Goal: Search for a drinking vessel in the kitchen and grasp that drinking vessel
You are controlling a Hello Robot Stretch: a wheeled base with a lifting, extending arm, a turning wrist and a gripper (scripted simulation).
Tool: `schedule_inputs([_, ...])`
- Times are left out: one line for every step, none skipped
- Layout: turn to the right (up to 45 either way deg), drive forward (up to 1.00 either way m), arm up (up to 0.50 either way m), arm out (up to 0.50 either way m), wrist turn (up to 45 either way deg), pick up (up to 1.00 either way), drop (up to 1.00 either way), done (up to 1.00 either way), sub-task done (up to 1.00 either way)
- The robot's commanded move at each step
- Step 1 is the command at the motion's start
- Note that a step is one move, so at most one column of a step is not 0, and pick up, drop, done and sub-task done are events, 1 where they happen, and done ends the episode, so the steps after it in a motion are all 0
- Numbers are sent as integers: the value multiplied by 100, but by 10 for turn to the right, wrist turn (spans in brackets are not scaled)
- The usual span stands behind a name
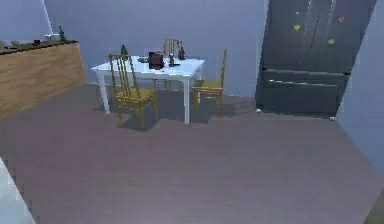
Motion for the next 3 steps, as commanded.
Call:
schedule_inputs([0, 25, 0, 0, 0, 0, 0, 0, 0])
schedule_inputs([-420, 0, 0, 0, 0, 0, 0, 0, 0])
schedule_inputs([0, 100, 0, 0, 0, 0, 0, 0, 0])
